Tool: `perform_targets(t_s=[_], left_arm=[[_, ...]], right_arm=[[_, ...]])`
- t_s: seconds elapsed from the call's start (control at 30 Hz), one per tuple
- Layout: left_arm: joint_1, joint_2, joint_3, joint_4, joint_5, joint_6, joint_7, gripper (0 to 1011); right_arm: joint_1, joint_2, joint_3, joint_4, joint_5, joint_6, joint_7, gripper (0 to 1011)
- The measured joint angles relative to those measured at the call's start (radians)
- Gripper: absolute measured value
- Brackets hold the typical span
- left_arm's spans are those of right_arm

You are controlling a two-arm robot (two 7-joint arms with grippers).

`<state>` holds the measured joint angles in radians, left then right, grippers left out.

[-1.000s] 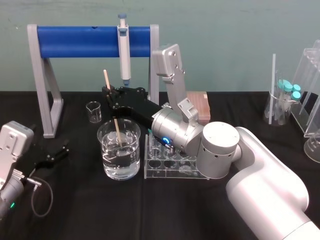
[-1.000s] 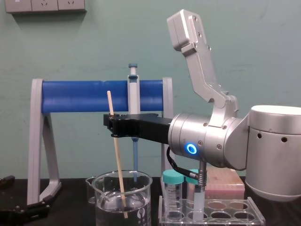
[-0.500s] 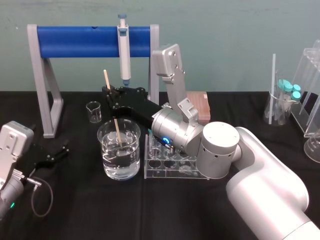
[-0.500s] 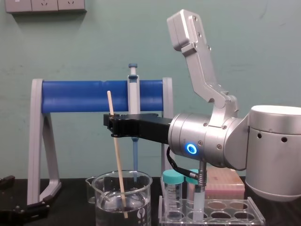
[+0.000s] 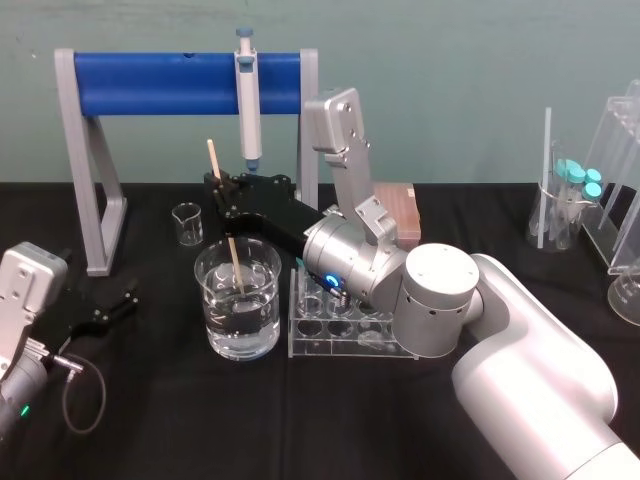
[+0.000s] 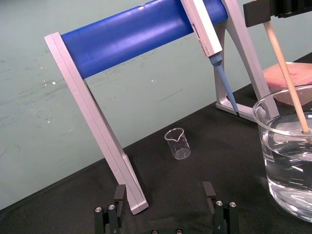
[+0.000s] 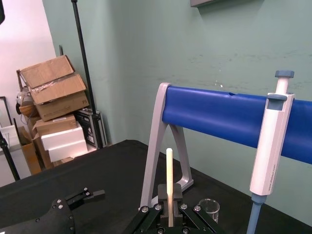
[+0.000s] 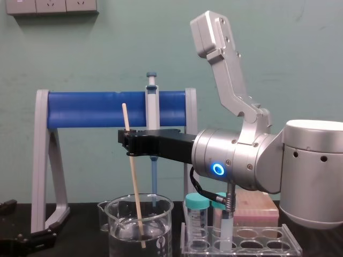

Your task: Hold the thermometer with one hand and immerse one end into the beaker, then reinsert it into the test tube rack.

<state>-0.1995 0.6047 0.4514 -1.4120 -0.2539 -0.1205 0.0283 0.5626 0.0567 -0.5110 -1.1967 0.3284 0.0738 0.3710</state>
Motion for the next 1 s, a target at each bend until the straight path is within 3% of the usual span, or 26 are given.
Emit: perform_targets(t_s=[1.0], left_arm=[[0.0,0.0,0.0,0.0,0.0,0.0,0.0,1004]], right_arm=[[0.0,0.0,0.0,0.0,0.0,0.0,0.0,54]])
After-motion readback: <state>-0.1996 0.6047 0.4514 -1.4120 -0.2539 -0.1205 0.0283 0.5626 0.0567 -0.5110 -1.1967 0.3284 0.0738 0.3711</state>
